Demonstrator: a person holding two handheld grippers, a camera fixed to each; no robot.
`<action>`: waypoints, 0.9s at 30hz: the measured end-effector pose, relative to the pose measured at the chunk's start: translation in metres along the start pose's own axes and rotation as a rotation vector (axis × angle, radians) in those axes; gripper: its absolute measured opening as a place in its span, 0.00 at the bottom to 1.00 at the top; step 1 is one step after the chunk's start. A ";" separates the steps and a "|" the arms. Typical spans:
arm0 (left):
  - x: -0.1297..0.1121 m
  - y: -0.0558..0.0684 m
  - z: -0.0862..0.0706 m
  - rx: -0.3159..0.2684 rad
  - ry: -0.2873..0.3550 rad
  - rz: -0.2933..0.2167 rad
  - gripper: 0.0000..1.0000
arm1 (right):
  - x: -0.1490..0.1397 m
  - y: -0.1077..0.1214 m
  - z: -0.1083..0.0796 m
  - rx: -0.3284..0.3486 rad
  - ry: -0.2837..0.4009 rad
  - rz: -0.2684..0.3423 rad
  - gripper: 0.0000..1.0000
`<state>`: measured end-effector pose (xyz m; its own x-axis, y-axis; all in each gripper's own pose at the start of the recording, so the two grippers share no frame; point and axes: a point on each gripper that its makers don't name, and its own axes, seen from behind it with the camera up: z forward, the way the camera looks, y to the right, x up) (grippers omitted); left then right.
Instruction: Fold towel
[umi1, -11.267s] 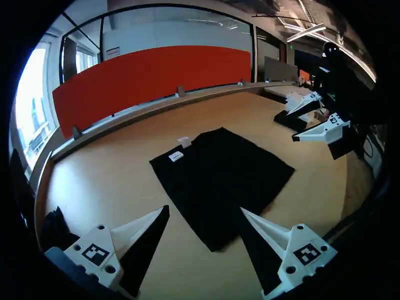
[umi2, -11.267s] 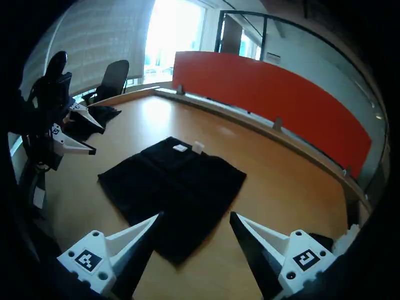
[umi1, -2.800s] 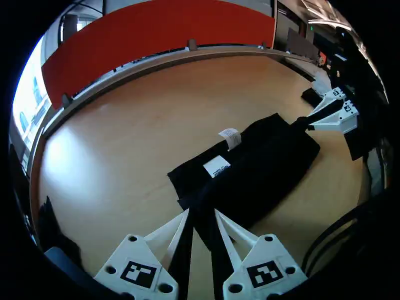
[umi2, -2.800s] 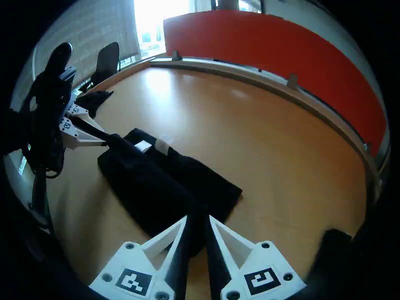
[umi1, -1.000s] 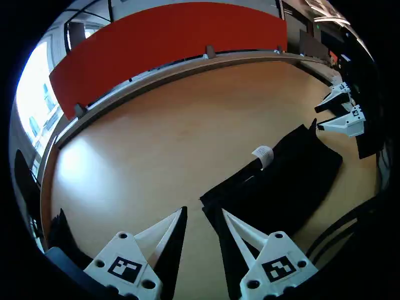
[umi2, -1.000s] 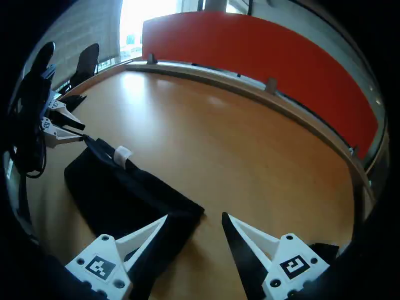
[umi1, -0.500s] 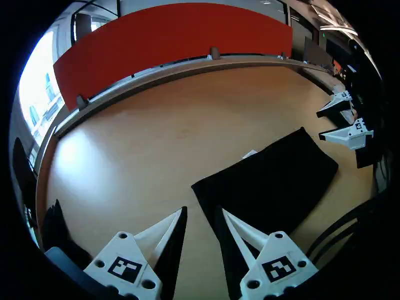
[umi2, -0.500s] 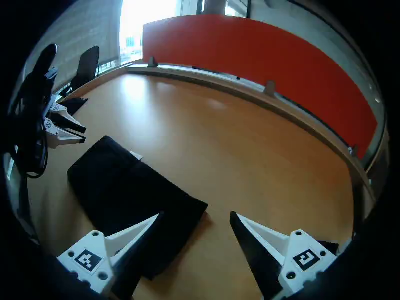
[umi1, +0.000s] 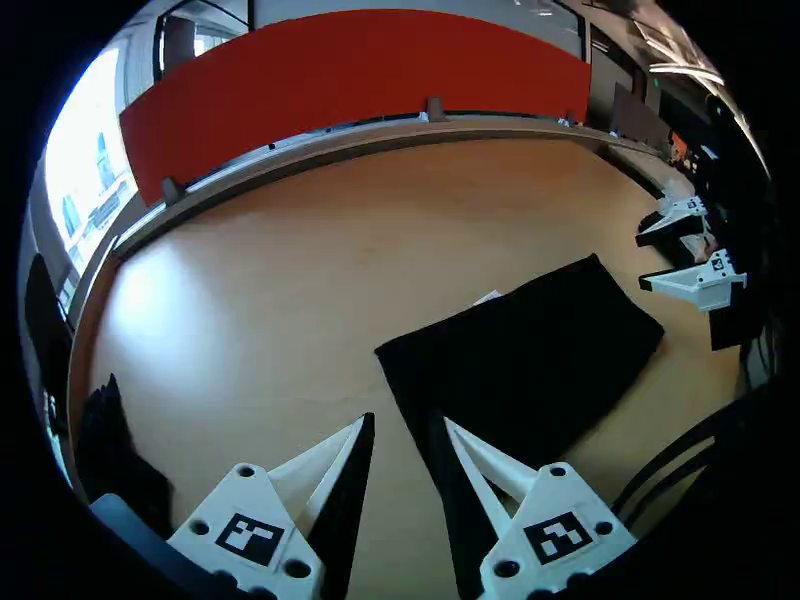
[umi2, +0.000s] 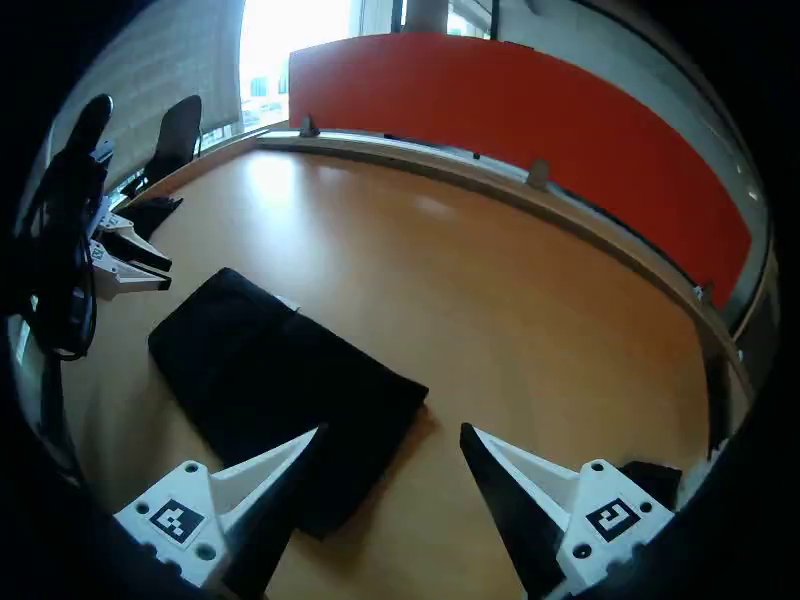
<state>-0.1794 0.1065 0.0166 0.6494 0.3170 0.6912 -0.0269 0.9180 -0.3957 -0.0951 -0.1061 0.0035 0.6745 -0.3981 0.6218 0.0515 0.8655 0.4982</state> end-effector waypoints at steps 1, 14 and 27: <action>-0.002 0.001 -0.002 0.001 -0.001 -0.006 0.40 | -0.001 -0.002 -0.002 0.001 0.000 0.001 1.00; -0.030 0.006 -0.022 0.018 -0.008 -0.083 0.40 | -0.020 -0.017 -0.022 0.005 -0.004 0.014 1.00; -0.039 0.013 -0.029 0.022 -0.006 -0.100 0.40 | -0.027 -0.021 -0.029 0.006 -0.003 0.019 1.00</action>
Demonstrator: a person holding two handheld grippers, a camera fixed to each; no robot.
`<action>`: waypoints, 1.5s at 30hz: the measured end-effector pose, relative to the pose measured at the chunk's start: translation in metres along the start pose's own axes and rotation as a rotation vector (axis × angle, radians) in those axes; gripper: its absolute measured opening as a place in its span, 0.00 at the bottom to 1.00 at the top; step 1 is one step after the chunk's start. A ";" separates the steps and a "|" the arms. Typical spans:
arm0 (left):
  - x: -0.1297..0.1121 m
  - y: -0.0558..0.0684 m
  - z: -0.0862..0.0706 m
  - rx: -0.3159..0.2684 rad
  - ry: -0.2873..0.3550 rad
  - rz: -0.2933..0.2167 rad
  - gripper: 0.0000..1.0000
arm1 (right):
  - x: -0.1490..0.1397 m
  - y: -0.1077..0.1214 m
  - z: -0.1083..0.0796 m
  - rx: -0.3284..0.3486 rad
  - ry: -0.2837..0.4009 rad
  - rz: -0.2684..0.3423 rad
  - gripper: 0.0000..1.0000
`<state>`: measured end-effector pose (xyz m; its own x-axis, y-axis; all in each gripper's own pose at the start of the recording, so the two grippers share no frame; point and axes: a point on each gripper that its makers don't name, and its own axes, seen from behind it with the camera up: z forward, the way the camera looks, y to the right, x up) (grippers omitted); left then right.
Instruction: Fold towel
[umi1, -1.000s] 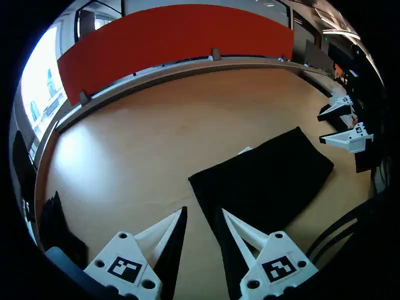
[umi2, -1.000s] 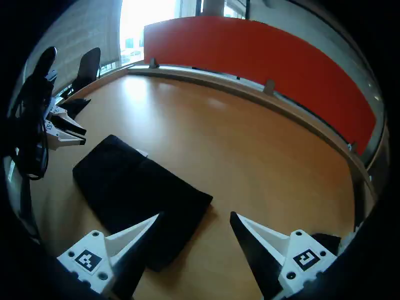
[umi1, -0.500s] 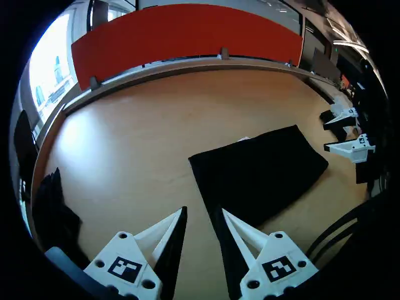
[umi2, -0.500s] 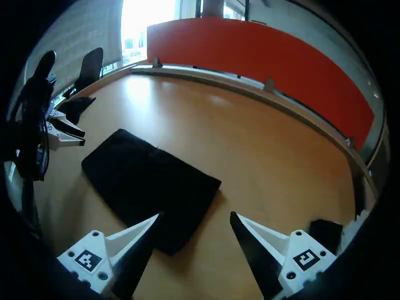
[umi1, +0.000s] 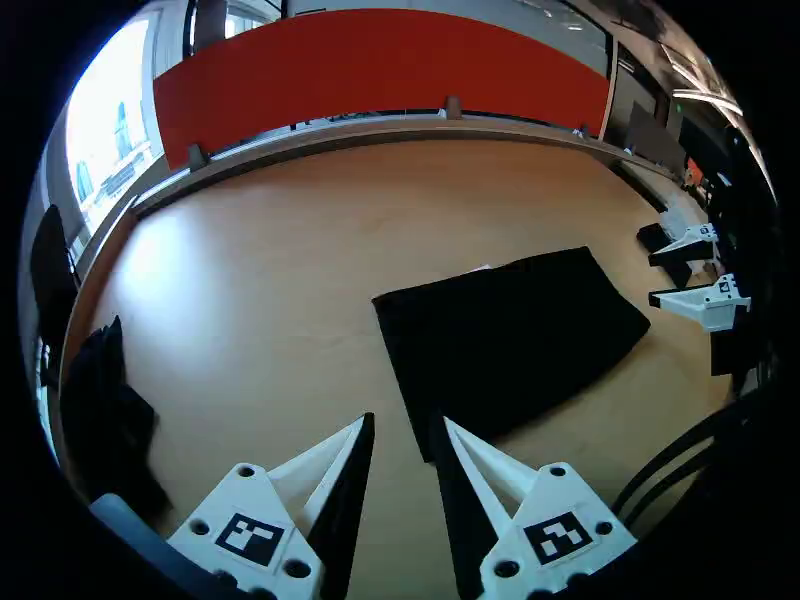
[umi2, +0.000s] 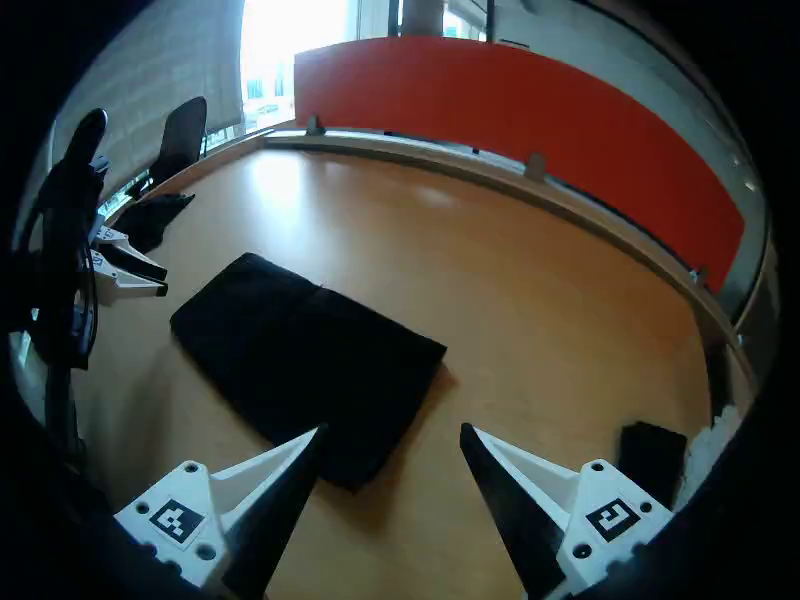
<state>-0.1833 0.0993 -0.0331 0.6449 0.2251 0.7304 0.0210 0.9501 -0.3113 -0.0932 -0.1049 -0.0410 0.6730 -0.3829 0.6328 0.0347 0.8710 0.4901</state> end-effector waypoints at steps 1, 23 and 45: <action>0.000 0.000 -0.001 0.002 0.002 -0.001 0.40 | 0.000 0.000 0.000 0.001 0.000 -0.001 1.00; -0.024 0.000 -0.021 0.035 0.006 -0.085 0.40 | -0.017 -0.006 -0.007 0.045 -0.018 -0.044 1.00; -0.045 -0.012 -0.044 0.080 0.006 -0.143 0.40 | -0.021 -0.009 0.001 0.065 -0.036 -0.080 1.00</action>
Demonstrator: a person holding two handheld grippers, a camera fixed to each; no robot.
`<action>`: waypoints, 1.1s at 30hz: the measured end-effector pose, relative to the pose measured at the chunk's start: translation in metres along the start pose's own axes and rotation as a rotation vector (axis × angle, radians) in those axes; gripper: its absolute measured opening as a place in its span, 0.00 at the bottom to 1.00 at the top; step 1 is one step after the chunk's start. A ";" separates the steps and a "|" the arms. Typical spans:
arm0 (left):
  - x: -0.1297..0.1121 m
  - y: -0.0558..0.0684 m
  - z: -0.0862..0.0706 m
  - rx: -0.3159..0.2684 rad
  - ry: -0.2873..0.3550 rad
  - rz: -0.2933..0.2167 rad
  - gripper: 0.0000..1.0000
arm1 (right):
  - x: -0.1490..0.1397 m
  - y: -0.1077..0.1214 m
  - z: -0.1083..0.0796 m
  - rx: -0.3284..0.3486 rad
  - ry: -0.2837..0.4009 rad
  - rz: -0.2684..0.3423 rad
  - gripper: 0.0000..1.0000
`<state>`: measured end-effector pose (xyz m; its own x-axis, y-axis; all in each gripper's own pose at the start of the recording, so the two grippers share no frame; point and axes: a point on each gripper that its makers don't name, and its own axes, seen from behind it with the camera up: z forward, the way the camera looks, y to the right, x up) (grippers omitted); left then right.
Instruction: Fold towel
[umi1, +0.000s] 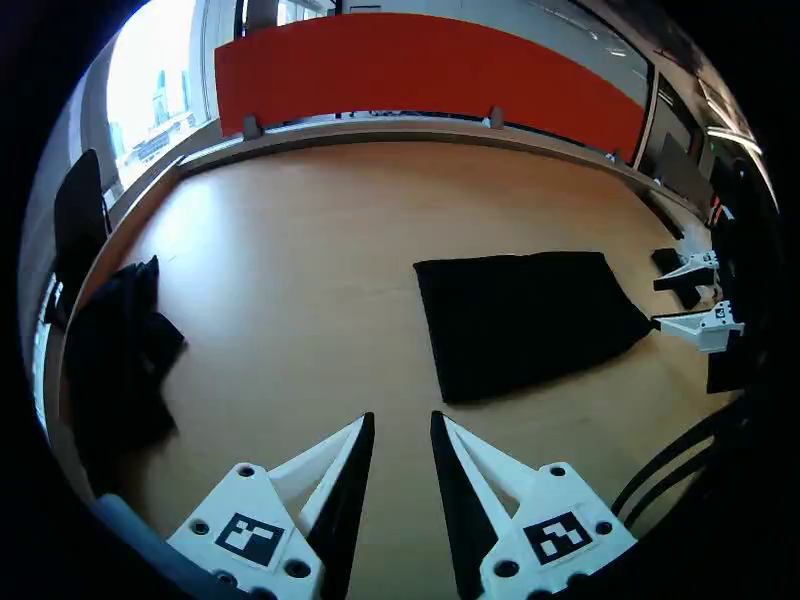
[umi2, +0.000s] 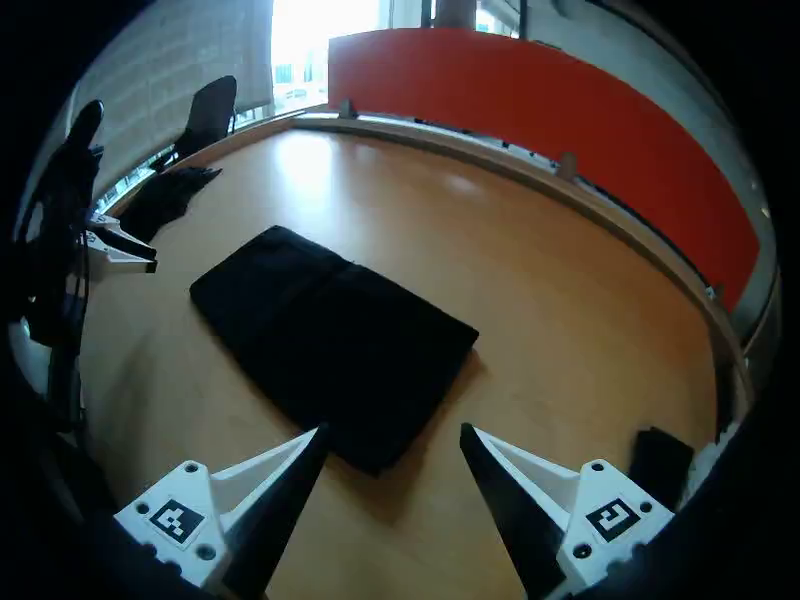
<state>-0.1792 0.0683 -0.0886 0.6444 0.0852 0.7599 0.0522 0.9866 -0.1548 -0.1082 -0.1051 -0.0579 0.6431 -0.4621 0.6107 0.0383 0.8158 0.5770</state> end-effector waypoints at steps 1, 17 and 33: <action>-0.001 -0.001 -0.001 0.002 0.000 -0.001 0.40 | 0.000 -0.001 0.000 0.002 -0.001 -0.002 1.00; -0.018 -0.012 -0.017 0.035 -0.010 -0.028 0.37 | -0.008 -0.004 0.003 0.017 -0.020 -0.023 1.00; -0.026 -0.014 -0.030 0.024 -0.013 -0.043 0.61 | -0.018 -0.008 0.007 0.037 -0.036 -0.041 1.00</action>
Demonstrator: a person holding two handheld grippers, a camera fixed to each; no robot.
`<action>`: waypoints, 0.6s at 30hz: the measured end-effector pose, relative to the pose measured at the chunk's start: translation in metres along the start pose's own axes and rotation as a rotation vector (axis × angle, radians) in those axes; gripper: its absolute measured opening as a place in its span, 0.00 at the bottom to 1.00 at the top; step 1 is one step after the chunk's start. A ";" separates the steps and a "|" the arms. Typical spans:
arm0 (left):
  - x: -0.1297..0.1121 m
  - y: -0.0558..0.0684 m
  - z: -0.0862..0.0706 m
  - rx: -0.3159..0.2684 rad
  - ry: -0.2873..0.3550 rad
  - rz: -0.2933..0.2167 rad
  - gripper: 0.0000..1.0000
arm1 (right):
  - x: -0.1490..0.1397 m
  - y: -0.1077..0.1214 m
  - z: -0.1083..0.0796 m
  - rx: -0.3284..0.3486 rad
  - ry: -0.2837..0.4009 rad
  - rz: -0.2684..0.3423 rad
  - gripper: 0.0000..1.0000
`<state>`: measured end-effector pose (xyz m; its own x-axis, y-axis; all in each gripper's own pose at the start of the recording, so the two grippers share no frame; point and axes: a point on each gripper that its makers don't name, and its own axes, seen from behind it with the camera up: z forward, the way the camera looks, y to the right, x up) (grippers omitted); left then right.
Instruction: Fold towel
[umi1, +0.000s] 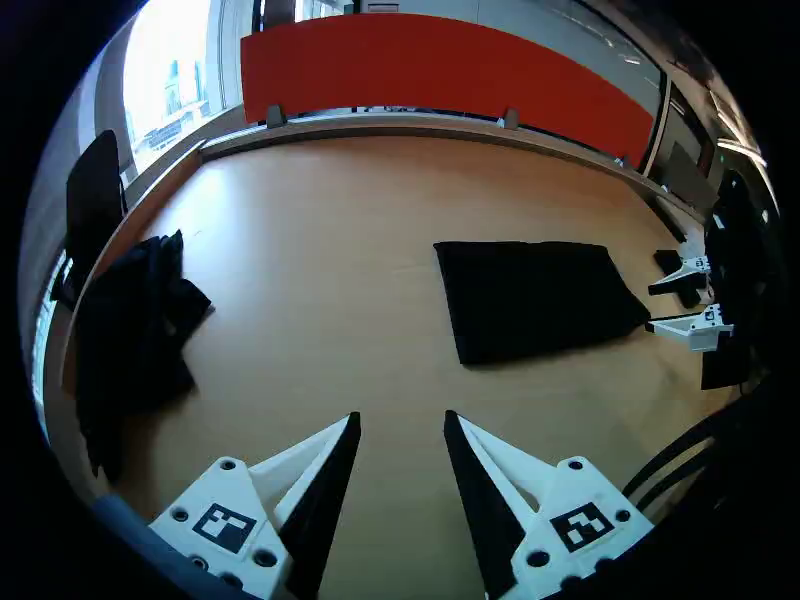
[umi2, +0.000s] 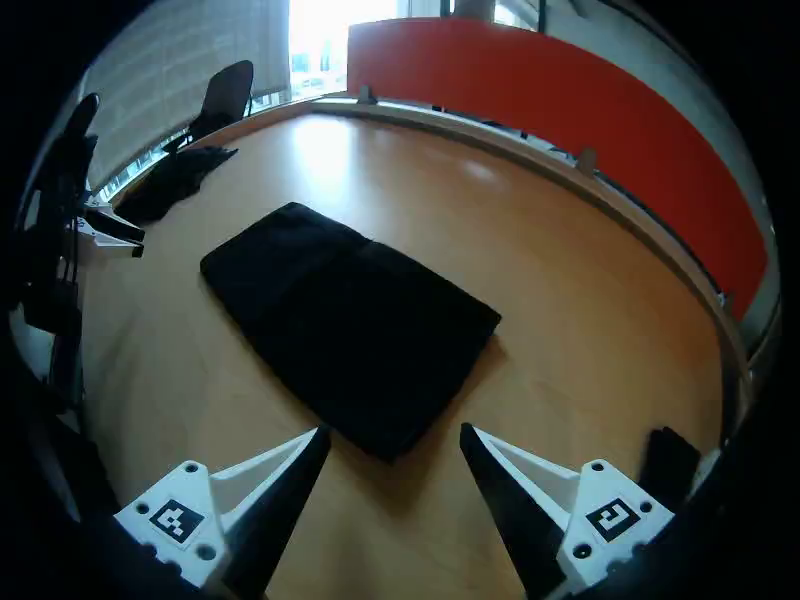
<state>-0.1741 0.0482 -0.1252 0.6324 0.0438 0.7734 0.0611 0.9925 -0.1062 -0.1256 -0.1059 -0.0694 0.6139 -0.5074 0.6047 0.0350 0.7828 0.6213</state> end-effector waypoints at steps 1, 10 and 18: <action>0.000 -0.001 -0.001 0.001 0.000 -0.001 0.61 | -0.001 0.000 0.000 0.001 -0.001 -0.001 1.00; -0.002 -0.005 -0.009 0.002 0.004 -0.011 0.74 | -0.004 0.000 0.002 0.009 -0.009 -0.011 1.00; -0.005 -0.010 -0.018 0.013 0.005 -0.014 0.77 | -0.005 -0.003 0.005 0.024 -0.015 -0.026 1.00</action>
<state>-0.1638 0.0356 -0.1395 0.6352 0.0294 0.7718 0.0599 0.9944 -0.0871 -0.1330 -0.1074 -0.0717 0.6012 -0.5328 0.5956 0.0318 0.7607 0.6484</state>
